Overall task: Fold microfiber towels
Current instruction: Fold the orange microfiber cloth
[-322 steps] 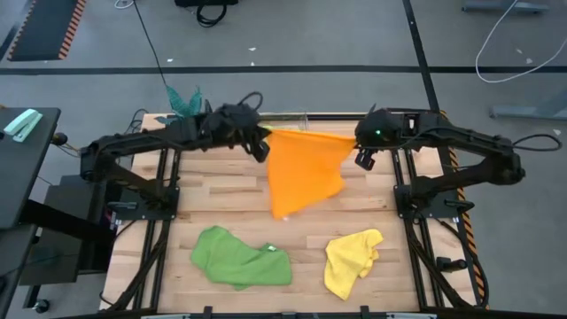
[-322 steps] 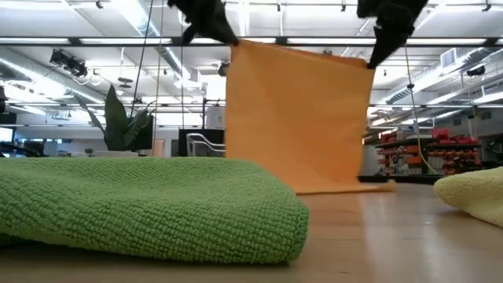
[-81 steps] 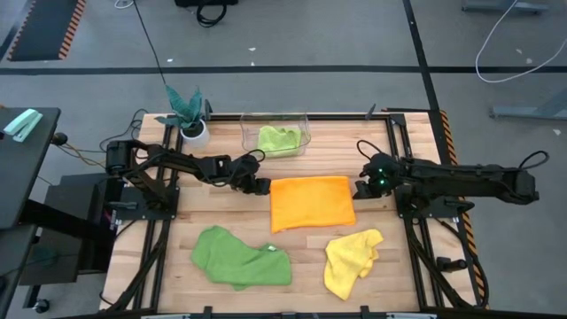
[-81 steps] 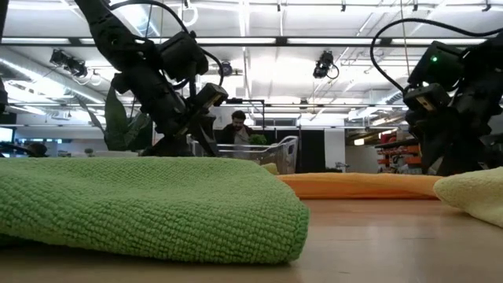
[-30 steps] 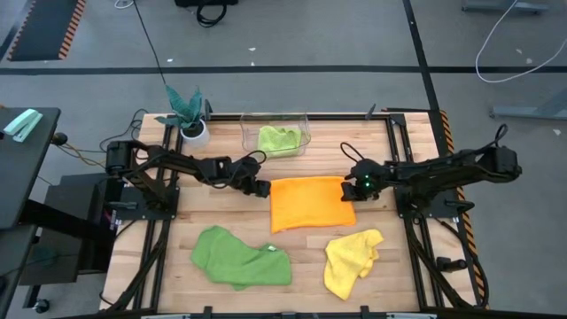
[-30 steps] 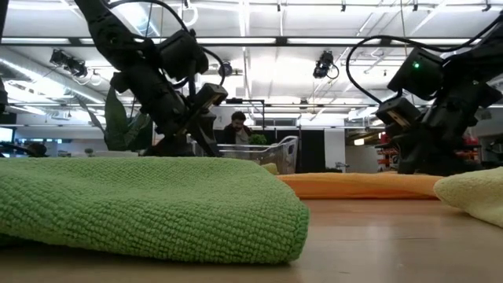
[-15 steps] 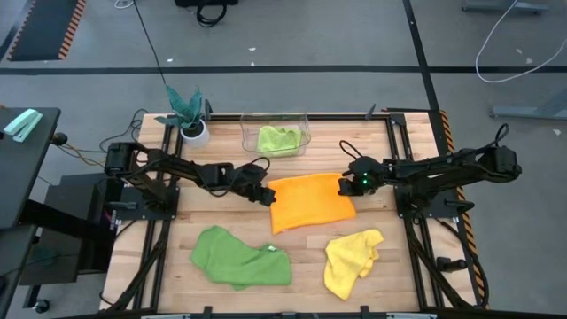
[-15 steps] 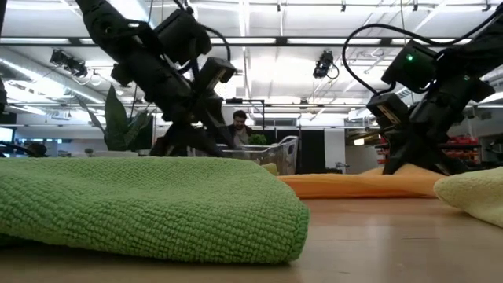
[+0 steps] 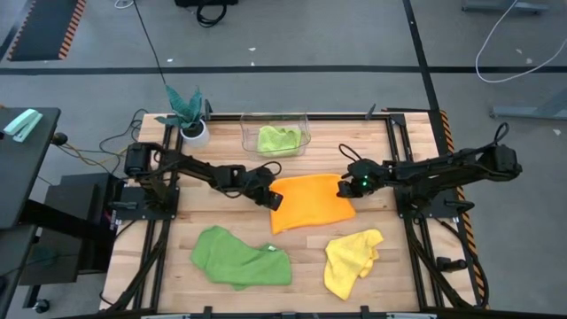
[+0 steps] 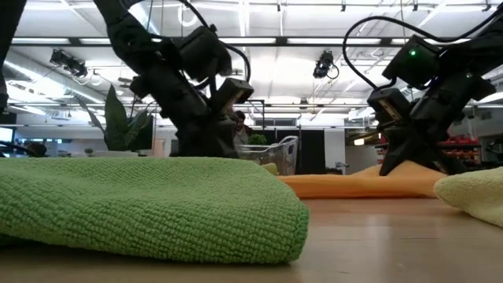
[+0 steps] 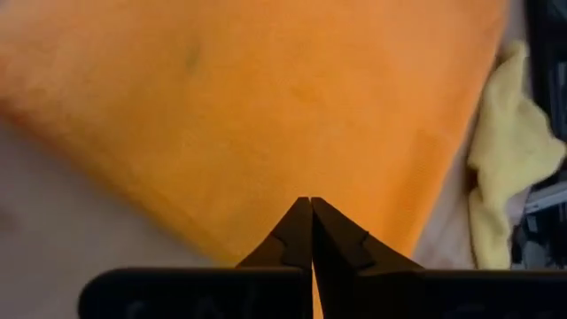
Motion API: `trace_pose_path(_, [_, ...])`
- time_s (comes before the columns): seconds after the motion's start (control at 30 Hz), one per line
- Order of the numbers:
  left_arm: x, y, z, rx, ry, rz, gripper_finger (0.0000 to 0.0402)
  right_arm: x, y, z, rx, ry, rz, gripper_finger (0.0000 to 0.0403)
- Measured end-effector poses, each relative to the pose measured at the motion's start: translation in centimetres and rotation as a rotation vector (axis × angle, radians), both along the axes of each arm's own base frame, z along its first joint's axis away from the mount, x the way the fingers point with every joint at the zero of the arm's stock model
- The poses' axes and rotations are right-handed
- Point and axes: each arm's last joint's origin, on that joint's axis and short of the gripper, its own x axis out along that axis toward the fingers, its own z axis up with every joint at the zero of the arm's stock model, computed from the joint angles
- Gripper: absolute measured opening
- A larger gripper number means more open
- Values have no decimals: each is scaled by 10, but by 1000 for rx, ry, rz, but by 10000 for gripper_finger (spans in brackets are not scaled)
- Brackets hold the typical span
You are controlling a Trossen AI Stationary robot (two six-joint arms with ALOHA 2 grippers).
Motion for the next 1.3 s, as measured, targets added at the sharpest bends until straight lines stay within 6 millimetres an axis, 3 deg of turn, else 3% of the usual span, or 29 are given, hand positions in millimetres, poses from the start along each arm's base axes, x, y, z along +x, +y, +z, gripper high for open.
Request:
trace_pose_path(0.23, [9,6,12,124,179,-47,7,2,6,0,-37,-2,8,2])
trace_pose_path(0.4, [23,10,21,168,175,-67,15,2,8,1,-49,-6,10,1])
trace_pose_path(0.57, [35,9,1,119,229,-125,12,3,7,2,-54,-21,6,0])
trace_pose_path(0.77, [44,4,-6,104,227,-165,14,6,7,5,-62,-38,11,0])
trace_pose_path(1.3, [44,25,-4,153,235,-123,17,41,3,57,-185,-64,193,0])
